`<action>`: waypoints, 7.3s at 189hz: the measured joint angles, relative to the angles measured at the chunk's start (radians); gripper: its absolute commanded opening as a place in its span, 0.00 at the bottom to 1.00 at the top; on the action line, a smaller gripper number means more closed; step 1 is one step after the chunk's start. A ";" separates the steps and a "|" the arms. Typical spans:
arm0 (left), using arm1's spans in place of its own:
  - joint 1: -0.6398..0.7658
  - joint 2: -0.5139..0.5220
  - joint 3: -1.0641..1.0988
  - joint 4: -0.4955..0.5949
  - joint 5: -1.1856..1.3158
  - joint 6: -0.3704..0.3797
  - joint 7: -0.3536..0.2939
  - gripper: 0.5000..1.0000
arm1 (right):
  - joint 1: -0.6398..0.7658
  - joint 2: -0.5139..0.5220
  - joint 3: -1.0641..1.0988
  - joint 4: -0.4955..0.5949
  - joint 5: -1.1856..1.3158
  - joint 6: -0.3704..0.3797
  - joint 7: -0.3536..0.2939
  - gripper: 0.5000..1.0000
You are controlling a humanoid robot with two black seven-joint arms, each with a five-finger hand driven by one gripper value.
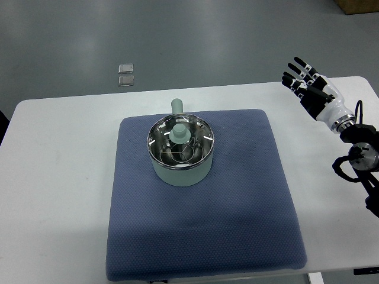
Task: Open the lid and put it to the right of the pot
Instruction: 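Move the right hand over the pot toward the green lid knob, then lower the right hand and close its fingers around the green knob, then lift the glass lid off the pot with the right hand, then carry the lid beside the pot and lower it onto the mat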
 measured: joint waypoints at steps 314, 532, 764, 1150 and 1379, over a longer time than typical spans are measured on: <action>0.000 0.000 0.000 0.000 0.000 0.000 0.000 1.00 | 1.170 0.043 -1.702 0.230 -0.494 -0.338 0.143 0.66; 0.000 0.000 0.000 0.000 0.000 0.000 0.000 1.00 | 1.132 0.064 -1.717 0.232 -0.559 -0.355 0.135 0.48; 0.000 0.000 0.000 0.000 0.000 0.000 0.000 1.00 | 1.114 0.074 -1.716 0.221 -0.581 -0.355 0.112 0.34; 0.000 0.000 0.000 0.000 0.000 0.000 0.000 1.00 | 1.203 -0.059 -1.713 0.326 -0.624 -0.350 0.112 0.00; 0.000 0.000 0.000 0.000 0.000 0.000 0.000 1.00 | 0.872 -0.353 -1.644 0.367 -0.775 -0.397 0.112 0.00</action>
